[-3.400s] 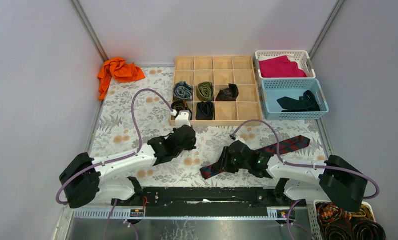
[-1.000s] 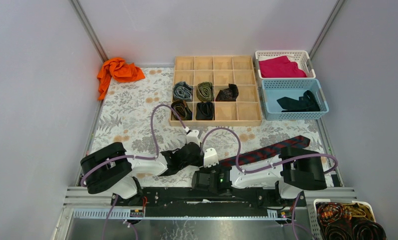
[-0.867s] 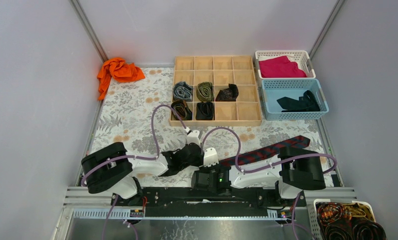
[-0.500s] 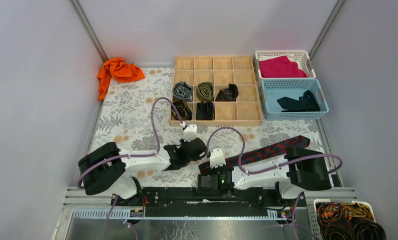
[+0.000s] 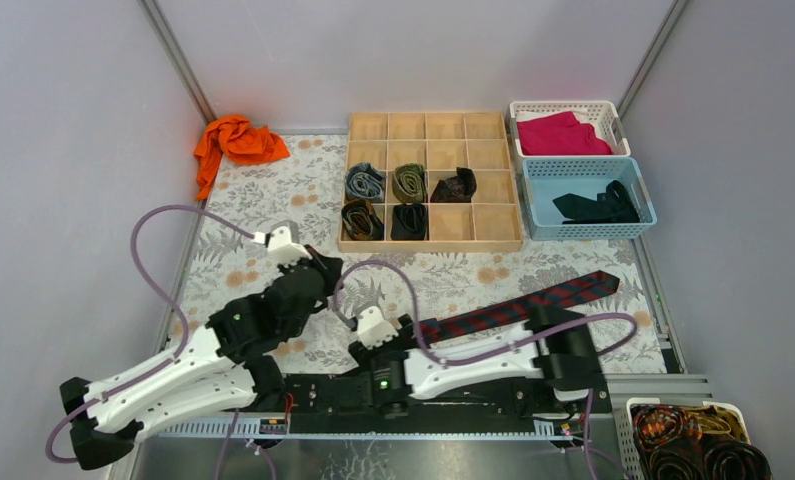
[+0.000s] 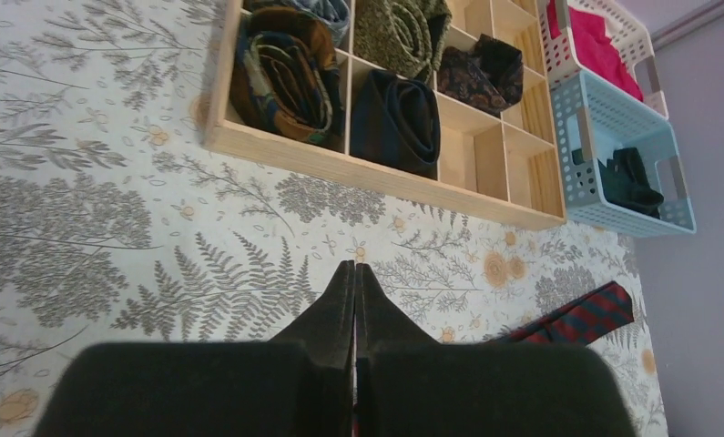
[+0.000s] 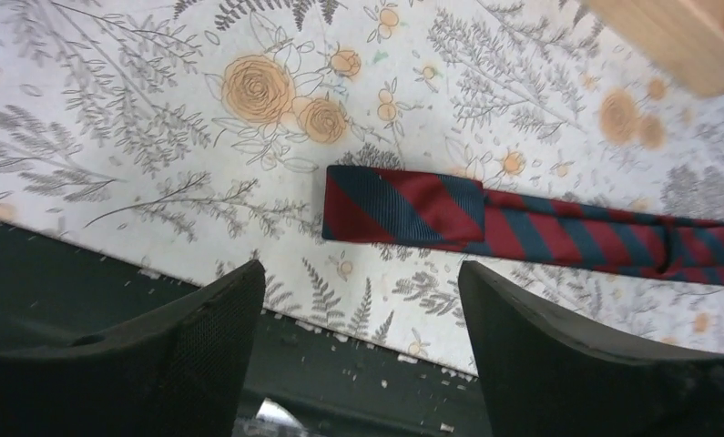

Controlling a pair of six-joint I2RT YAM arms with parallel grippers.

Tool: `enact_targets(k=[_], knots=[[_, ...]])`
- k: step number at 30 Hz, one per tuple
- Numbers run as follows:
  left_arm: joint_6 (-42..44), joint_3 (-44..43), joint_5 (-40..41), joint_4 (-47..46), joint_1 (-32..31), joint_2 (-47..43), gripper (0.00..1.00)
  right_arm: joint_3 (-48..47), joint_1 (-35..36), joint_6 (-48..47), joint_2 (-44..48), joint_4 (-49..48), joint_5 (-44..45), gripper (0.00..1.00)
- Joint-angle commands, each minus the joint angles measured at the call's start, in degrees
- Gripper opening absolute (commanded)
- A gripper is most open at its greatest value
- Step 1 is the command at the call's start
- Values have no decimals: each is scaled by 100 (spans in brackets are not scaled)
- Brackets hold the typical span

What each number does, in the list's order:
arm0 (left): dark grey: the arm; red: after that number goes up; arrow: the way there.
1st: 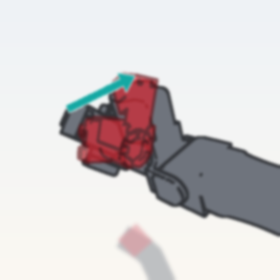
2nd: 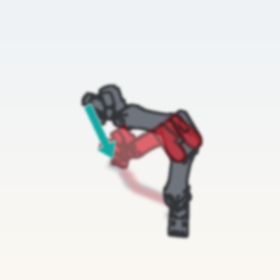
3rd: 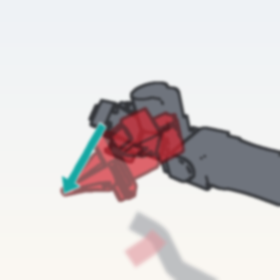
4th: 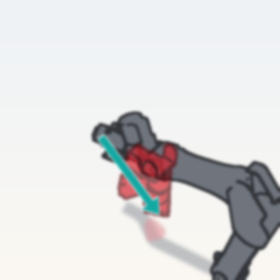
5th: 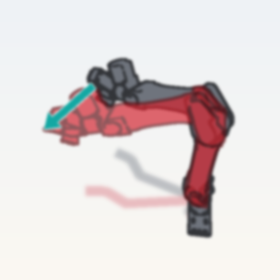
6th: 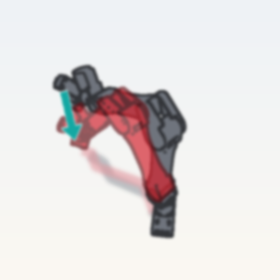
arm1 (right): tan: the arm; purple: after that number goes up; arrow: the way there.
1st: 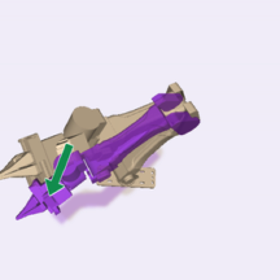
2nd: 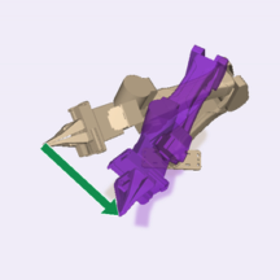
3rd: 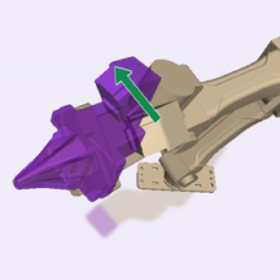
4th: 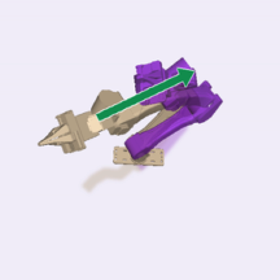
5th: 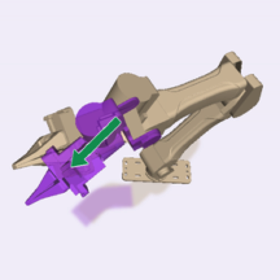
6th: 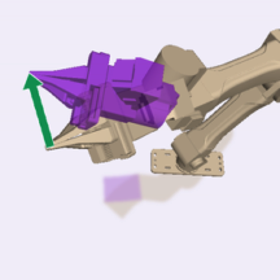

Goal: Roll the ties
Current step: Roll the tie at the center of the board.

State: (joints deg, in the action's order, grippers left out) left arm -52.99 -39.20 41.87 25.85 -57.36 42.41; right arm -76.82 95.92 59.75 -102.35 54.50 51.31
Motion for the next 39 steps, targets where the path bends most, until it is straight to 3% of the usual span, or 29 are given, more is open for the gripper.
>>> enact_targets(k=[1,6,17,31,39], knots=[[-208,218,320,831,-3,-472,1,-718,5,185,-897,1241,924,89],[-225,344,349,907,-3,-623,1,-1201,-248,122,-1558,1599,1045,87],[-191,432,433,861,-3,-549,0,-699,-706,-831,-1562,274,262,75],[-72,456,358,730,-3,-585,0,-184,-803,-510,-1675,-7,-408,72],[70,345,401,694,-5,-563,0,308,-1071,-511,-1530,-452,-761,58]])
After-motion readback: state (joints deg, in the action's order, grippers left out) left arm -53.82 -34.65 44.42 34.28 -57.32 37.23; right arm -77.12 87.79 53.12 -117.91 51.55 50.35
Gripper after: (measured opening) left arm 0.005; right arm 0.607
